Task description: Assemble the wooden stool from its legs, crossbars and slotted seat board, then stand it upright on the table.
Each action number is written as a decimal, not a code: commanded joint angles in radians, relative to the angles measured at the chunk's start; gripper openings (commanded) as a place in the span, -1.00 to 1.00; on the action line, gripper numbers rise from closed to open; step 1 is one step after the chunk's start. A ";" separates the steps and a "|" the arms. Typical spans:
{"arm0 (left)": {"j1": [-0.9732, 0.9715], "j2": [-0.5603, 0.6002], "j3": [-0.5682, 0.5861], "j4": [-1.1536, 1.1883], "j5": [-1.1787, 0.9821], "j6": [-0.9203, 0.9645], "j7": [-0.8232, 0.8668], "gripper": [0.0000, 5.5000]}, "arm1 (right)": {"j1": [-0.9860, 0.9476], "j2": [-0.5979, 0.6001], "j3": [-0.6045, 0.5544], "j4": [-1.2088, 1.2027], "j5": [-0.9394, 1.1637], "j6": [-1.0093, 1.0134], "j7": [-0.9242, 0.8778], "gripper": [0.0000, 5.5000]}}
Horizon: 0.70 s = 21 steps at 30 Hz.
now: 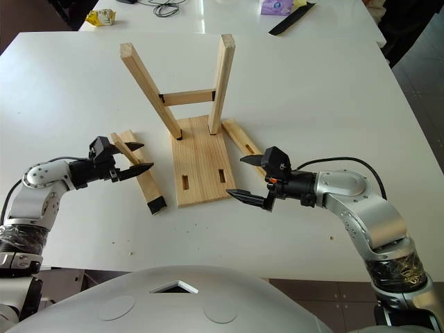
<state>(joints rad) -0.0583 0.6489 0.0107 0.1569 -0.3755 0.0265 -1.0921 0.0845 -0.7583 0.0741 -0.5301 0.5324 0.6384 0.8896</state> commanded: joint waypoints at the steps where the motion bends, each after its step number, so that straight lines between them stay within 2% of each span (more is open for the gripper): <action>1: 0.004 0.020 0.061 -0.054 -0.038 0.010 -0.002 0.26 | -0.003 -0.009 -0.012 -0.002 -0.009 -0.010 -0.004 0.73; 11: 0.051 0.090 0.153 -0.245 -0.192 0.152 -0.089 0.26 | 0.012 -0.010 -0.027 -0.004 -0.008 -0.018 -0.009 0.73; 21: -0.042 0.083 0.214 -0.286 -0.279 0.270 -0.037 0.26 | 0.004 -0.004 -0.024 -0.003 -0.011 -0.018 -0.008 0.73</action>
<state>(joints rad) -0.0786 0.7215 0.2112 -0.1092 -0.6409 0.2671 -1.1416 0.0994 -0.7566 0.0533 -0.5305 0.5299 0.6265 0.8860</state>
